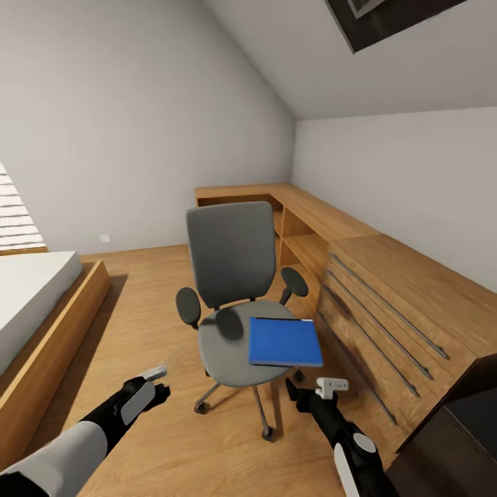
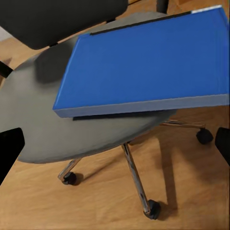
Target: In the bedroom, organize the workspace by keeping the computer under the desk, ensuring the monitor is on the desk, placing the keyboard on the desk next to the monitor, placing the mouse on the desk next to the keyboard, moving the folder from the swivel chair onto the desk next to the mouse, stacking the notebook on top of the folder with the pen on top of the notebook, and positioning the swivel chair next to the desk.
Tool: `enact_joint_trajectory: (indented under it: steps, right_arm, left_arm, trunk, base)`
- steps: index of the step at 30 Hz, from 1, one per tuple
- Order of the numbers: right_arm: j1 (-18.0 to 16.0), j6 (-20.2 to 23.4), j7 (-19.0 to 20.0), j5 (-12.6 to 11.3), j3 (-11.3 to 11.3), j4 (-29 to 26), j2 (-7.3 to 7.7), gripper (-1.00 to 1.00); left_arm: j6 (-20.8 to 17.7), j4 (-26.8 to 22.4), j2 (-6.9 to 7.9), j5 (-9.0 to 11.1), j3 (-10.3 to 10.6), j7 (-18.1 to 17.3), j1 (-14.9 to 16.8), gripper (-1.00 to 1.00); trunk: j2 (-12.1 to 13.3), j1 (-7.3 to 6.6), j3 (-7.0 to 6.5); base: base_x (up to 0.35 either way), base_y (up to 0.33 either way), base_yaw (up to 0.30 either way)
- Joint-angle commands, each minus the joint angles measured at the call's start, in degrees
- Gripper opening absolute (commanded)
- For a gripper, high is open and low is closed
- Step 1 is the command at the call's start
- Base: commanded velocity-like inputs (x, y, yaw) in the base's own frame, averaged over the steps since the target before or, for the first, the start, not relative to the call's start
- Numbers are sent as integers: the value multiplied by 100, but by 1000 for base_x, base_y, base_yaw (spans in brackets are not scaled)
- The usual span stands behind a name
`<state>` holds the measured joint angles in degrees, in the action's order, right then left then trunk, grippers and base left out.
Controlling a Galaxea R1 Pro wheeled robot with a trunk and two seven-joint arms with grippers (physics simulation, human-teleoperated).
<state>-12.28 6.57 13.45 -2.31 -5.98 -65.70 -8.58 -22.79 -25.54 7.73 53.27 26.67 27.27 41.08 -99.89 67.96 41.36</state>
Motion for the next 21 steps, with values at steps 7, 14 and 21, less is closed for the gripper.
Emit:
enact_joint_trajectory:
  steps: [7,14,21]
  right_arm:
    - [-3,-154,44,-36,-862,351,39,100]
    - [-9,-188,9,-35,-884,681,24,100]
    - [-11,-368,-392,-40,-879,765,23,100]
  left_arm:
    - [1618,2155,-383,31,46,-1464,7,100]
    - [2091,2424,-657,38,41,-1898,-75,100]
    - [2791,2439,-675,45,38,-2101,-377,100]
  trunk:
    - [-83,43,41]
    - [-364,197,167]
    - [-645,351,293]
  base:
    - [0,0,3]
    - [0,0,0]
    - [0,0,0]
